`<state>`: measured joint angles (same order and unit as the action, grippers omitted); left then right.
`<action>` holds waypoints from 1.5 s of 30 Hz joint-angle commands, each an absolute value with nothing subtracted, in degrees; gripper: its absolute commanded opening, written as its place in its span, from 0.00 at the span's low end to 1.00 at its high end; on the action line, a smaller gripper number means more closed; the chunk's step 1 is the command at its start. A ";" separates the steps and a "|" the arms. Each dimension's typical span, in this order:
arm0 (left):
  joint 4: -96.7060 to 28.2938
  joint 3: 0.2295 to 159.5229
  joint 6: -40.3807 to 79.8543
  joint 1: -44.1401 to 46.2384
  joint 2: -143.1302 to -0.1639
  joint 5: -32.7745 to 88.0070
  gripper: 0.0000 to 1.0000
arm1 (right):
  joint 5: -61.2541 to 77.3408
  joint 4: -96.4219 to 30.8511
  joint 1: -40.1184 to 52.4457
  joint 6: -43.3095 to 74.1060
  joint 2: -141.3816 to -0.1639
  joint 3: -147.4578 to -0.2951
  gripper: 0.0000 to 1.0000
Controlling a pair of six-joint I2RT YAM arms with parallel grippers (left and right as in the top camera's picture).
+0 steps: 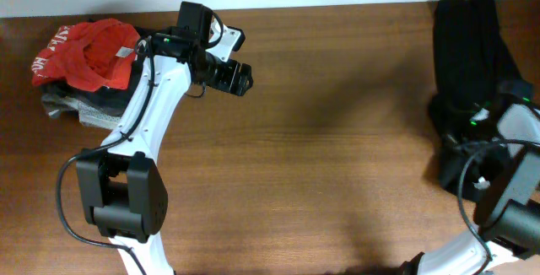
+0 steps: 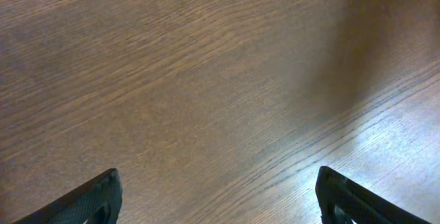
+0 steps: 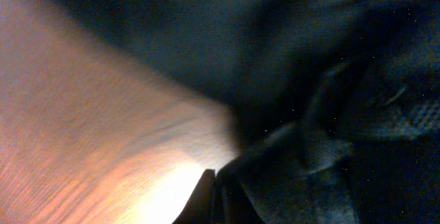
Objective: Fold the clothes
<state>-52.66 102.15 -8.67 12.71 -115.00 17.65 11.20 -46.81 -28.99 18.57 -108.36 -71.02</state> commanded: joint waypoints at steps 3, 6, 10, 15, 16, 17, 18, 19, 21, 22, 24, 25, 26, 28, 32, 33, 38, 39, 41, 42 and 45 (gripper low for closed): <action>-53.58 106.39 -8.23 10.04 -115.37 16.49 0.89 | 18.39 -43.59 -14.24 15.49 -108.77 -72.40 0.04; -55.72 109.82 -8.23 7.40 -115.37 16.47 0.89 | 19.97 -42.57 -6.33 16.95 -108.77 -75.48 0.04; -58.26 114.74 -8.23 3.27 -115.37 16.47 0.89 | 19.92 -41.36 3.90 19.00 -108.77 -80.86 0.04; -59.48 118.37 -8.23 -1.45 -115.37 16.47 0.89 | 19.92 -34.63 14.59 25.74 -108.79 -83.59 0.04; -59.48 118.65 -8.23 -2.39 -115.37 16.49 0.89 | 19.90 -32.80 16.56 27.29 -108.81 -83.59 0.04; -59.46 118.67 -8.23 -3.22 -115.37 16.49 0.89 | 19.92 -31.00 18.41 28.45 -108.81 -83.59 0.04; -59.48 118.67 -8.23 -3.97 -115.37 16.49 0.89 | 19.92 -29.65 19.86 29.41 -108.81 -83.59 0.04; -59.55 118.67 -8.23 -4.67 -115.37 16.49 0.89 | 19.94 -28.14 21.50 30.39 -108.81 -83.59 0.04; -59.64 118.67 -8.23 -5.89 -115.39 16.49 0.89 | 20.01 -25.93 24.36 31.00 -108.81 -83.59 0.04; -59.64 118.67 -8.23 -6.28 -115.39 16.49 0.89 | 20.01 -25.26 25.54 31.00 -108.81 -83.59 0.04; -59.51 118.67 -8.25 -7.07 -115.39 16.49 0.89 | 20.03 -24.25 28.01 30.96 -108.81 -83.59 0.04; -59.35 118.67 -8.25 -7.46 -115.39 16.47 0.89 | 20.69 -23.90 29.34 30.87 -108.79 -83.61 0.04; -59.22 118.67 -8.25 -7.62 -115.39 16.47 0.89 | 21.04 -23.73 29.80 30.59 -108.77 -83.64 0.04; -58.89 118.67 -8.25 -7.79 -115.39 16.47 0.89 | 22.35 -23.77 31.22 28.64 -108.68 -84.25 0.04; -58.28 118.67 -8.25 -7.77 -115.39 16.47 0.89 | 22.94 -28.62 32.18 23.79 -107.85 -88.31 0.04; -58.17 118.67 -8.25 -7.77 -115.39 16.49 0.89 | 22.94 -30.28 32.12 22.52 -107.59 -89.65 0.04; -57.54 118.67 -8.25 -7.77 -115.39 16.49 0.89 | 20.60 -43.64 31.79 13.85 -106.19 -100.82 0.13; -57.54 118.67 -8.23 -7.77 -115.39 16.51 0.89 | 19.05 -46.39 31.79 12.25 -106.19 -103.20 0.19; -57.54 118.67 -8.23 -7.77 -115.39 16.51 0.89 | 13.54 -52.77 31.70 9.50 -106.19 -108.68 0.50; -57.56 118.67 -8.23 -7.77 -115.39 16.51 0.89 | 10.07 -55.53 31.40 8.97 -106.19 -111.02 0.62; -57.74 118.67 -8.23 -7.77 -115.39 16.53 0.89 | 1.28 -61.45 29.02 8.99 -106.19 -115.77 0.78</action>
<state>-57.65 117.78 -8.56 -7.57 -115.09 16.47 12.36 -58.76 31.40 12.47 -108.16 -111.61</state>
